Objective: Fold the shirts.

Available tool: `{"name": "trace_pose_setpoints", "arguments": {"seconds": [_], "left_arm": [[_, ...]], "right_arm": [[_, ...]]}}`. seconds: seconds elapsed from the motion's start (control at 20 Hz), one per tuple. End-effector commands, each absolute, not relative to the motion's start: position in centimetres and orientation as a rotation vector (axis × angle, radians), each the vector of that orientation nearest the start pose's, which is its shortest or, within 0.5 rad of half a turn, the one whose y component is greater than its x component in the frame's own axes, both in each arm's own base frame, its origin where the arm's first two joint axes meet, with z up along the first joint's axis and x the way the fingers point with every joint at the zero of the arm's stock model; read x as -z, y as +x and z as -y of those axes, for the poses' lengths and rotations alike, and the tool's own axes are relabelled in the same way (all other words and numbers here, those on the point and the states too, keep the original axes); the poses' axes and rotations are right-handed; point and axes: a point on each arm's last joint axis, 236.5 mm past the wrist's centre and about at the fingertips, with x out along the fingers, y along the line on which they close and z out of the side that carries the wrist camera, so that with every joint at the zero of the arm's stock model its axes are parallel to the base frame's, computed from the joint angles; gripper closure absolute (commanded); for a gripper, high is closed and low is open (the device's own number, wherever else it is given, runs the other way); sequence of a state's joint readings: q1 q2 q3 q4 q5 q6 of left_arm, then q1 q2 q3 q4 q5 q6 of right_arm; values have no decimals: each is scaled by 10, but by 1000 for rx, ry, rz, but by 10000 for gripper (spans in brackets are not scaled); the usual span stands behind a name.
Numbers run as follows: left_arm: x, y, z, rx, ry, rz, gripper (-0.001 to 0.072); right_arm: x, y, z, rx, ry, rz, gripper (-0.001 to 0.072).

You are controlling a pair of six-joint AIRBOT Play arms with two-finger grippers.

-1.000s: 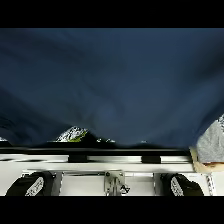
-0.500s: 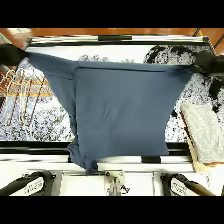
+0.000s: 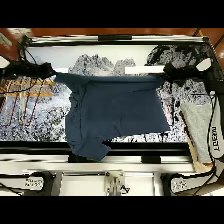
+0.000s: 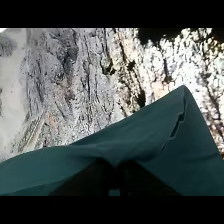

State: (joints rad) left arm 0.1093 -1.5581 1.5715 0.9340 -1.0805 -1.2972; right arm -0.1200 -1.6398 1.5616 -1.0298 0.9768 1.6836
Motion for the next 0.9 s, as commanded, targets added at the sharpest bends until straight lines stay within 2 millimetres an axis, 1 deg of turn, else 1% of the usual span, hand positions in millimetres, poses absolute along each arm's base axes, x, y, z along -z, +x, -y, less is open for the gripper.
{"name": "trace_pose_setpoints", "arguments": {"seconds": [0.0, 0.05, 0.1, 0.15, 0.2, 0.25, 0.35, 0.4, 0.45, 0.5, 0.55, 0.6, 0.7, 0.75, 0.8, 0.85], "left_arm": [[-54, 491, 80, 410, -444, -1113, 50], [-60, 481, 77, 428, -436, -1146, -10], [-70, 470, 68, 438, -433, -1183, -4], [-76, 458, 54, 395, -458, -1240, 142], [-80, 445, 36, 334, -493, -1303, 400], [-86, 427, 23, 326, -508, -1362, 442], [-89, 388, 9, 334, -525, -1490, 440], [-88, 369, 7, 339, -533, -1550, 389], [-85, 354, 9, 354, -528, -1574, 240], [-76, 339, 11, 369, -503, -1583, 210], [-62, 327, 15, 360, -508, -1583, 210], [-44, 312, 21, 339, -538, -1586, 211], [2, 271, 36, 326, -571, -1612, 213], [21, 253, 41, 325, -580, -1628, 214], [39, 238, 45, 315, -589, -1638, 215], [52, 227, 49, 302, -607, -1654, 215]], "right_arm": [[-36, 534, -49, -109, 750, -1040, 193], [-54, 529, -50, -169, 741, -1034, 165], [-72, 519, -45, -213, 708, -1036, 164], [-88, 503, -33, -240, 652, -1057, 164], [-98, 482, -16, -233, 591, -1099, 165], [-101, 456, 7, -184, 531, -1165, 165], [-98, 397, 52, -68, 407, -1333, 165], [-95, 368, 69, -30, 357, -1422, 165], [-94, 347, 77, -23, 346, -1480, 165], [-95, 337, 80, -12, 396, -1486, 165], [-95, 335, 81, -20, 454, -1460, 165], [-94, 332, 80, -26, 492, -1443, 165], [-85, 324, 79, -27, 516, -1452, 165], [-80, 322, 78, -28, 525, -1465, 165], [-75, 323, 77, -28, 528, -1466, 165], [-72, 325, 78, -22, 531, -1459, 164]]}}
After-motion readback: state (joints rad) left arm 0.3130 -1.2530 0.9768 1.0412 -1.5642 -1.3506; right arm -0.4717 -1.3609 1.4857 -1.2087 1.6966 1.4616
